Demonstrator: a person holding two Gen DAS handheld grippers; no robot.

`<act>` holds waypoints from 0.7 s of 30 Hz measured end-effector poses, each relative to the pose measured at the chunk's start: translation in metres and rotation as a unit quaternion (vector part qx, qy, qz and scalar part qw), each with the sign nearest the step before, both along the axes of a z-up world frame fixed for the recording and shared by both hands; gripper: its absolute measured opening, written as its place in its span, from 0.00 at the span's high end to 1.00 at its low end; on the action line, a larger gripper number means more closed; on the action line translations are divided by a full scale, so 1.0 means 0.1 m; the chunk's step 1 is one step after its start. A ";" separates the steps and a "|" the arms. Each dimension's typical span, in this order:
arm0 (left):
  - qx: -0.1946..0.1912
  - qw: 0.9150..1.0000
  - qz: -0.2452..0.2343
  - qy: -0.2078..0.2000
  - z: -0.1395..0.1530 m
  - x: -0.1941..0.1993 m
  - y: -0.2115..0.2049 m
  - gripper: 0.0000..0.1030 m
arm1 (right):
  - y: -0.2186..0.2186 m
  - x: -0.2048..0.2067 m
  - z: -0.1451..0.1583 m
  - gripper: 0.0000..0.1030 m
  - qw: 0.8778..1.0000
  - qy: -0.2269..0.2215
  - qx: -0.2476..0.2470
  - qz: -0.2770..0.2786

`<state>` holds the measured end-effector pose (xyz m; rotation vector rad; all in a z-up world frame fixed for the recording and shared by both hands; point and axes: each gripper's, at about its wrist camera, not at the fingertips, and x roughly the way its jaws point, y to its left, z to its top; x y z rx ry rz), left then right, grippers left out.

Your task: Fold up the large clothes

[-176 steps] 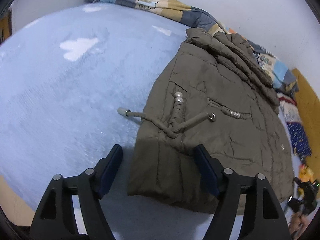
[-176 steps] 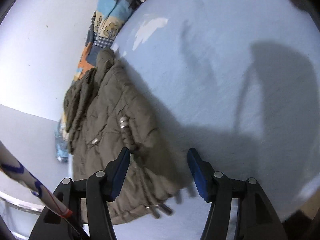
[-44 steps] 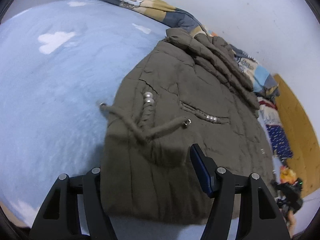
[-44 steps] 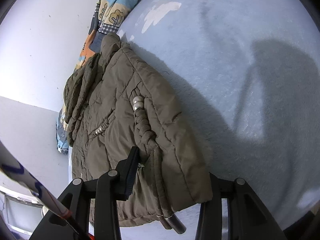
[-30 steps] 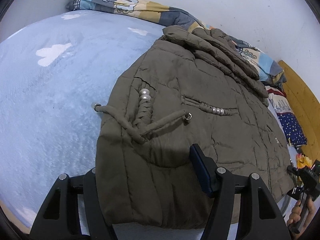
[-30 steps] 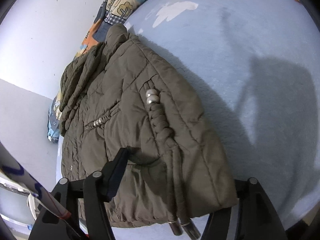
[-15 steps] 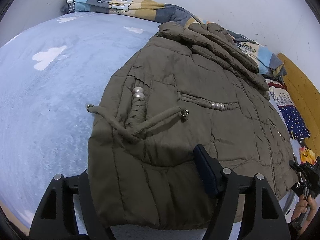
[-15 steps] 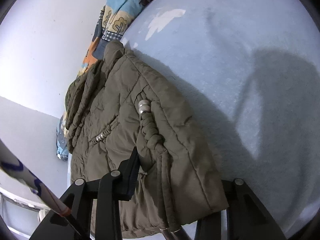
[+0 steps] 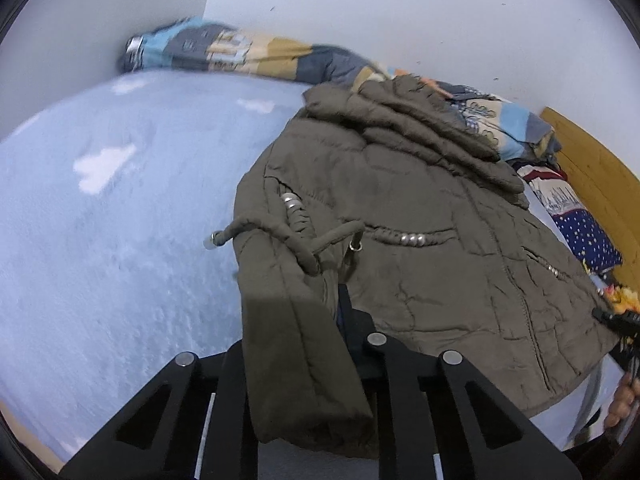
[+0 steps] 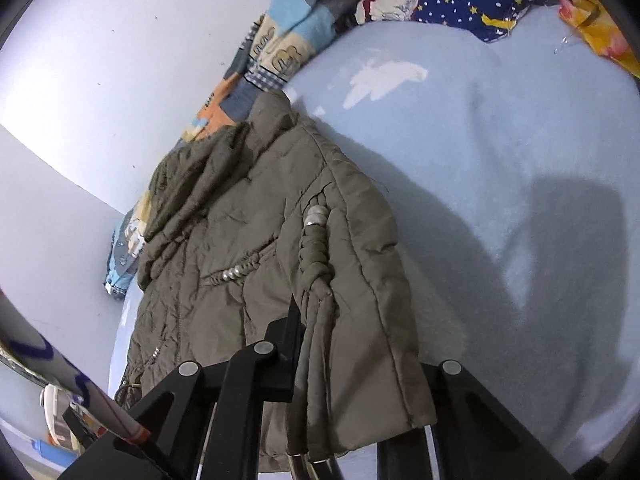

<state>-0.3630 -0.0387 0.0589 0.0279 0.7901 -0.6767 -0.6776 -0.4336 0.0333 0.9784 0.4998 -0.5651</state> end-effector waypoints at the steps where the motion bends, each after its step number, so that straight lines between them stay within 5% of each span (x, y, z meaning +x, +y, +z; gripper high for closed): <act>1: -0.001 1.000 -0.002 -0.007 0.02 -0.02 0.00 0.87 | 0.02 0.00 0.03 0.86 1.000 0.001 -0.007 -0.001; 7: -0.013 0.999 -0.007 -0.033 0.19 -0.13 0.07 0.87 | 0.18 -0.08 0.27 0.87 0.999 -0.006 -0.054 0.005; 21: -0.027 0.999 -0.013 -0.037 0.41 -0.23 0.25 0.87 | 0.28 -0.33 0.49 0.87 0.998 -0.043 -0.050 0.012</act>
